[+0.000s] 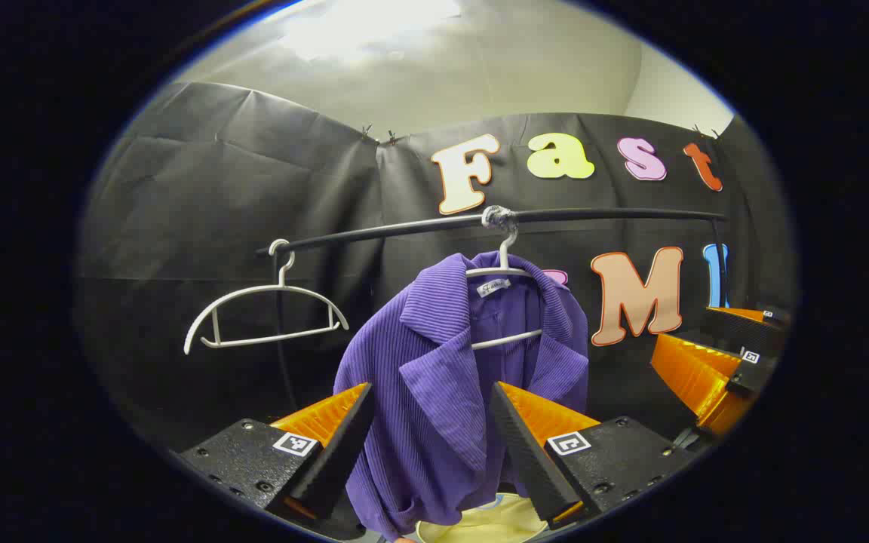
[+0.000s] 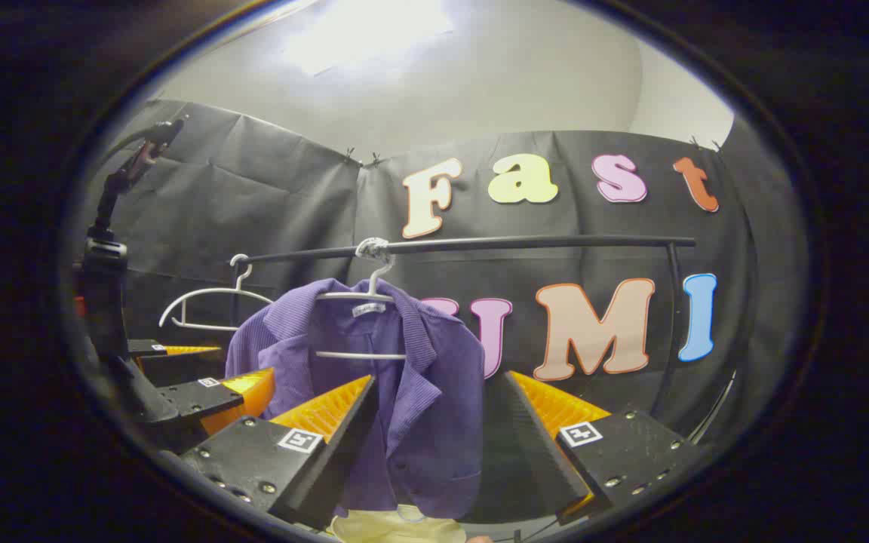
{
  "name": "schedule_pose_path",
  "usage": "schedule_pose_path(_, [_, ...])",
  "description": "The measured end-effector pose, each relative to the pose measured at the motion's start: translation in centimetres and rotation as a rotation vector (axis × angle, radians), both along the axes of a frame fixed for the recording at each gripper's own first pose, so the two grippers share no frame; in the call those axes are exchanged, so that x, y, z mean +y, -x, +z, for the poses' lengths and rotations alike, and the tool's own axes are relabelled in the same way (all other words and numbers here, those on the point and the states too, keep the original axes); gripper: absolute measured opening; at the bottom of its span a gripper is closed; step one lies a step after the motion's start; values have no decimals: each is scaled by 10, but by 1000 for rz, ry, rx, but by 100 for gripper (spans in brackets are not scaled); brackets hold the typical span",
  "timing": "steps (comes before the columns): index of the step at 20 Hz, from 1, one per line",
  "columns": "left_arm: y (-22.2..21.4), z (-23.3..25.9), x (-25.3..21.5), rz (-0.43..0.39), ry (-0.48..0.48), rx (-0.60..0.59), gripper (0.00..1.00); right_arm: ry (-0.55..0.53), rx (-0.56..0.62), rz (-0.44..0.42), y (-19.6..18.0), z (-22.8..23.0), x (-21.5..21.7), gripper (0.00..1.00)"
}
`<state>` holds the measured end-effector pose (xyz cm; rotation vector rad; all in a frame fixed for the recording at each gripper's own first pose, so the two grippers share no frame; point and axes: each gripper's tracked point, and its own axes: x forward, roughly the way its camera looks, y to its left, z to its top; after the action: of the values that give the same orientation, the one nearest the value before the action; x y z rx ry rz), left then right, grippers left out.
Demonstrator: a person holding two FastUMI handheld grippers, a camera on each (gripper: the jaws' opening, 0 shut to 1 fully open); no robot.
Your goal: Grasp the clothes on the hanger with both hands and then place them into the laundry hamper below.
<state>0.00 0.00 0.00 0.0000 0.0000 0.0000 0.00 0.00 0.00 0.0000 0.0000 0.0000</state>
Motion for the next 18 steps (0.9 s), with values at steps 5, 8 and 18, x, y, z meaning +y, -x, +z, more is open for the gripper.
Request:
schedule_pose_path(5, [-4, -6, -7, -10, -10, 10, 93, 5, 3, 12, -7, -1, 1, 98])
schedule_pose_path(8, [-6, -9, -13, -17, -9, 18, 95, 6, 5, 10, -8, 1, -3, 98])
schedule_pose_path(18, [-7, -14, -21, -9, 1, 33, 95, 31, 6, 5, -6, 0, -9, 98])
